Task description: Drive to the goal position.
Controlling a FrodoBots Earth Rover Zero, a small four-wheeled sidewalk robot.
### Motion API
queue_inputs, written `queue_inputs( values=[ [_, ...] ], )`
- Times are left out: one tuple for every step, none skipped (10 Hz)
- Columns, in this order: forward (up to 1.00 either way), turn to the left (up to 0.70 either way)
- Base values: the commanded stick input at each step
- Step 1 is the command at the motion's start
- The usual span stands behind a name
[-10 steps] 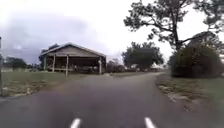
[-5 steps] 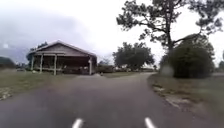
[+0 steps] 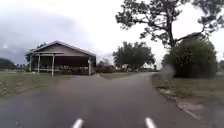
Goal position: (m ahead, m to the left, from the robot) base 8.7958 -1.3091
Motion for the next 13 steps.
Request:
queue_inputs(
  values=[
    [0.80,0.03],
    [0.80,0.00],
    [0.80,-0.16],
    [0.80,-0.31],
    [0.80,-0.32],
    [0.80,-0.32],
    [0.80,-0.32],
    [0.80,-0.32],
    [0.80,-0.32],
    [0.80,-0.29],
    [0.80,0.01],
    [0.80,0.03],
    [0.80,0.03]
  ],
)
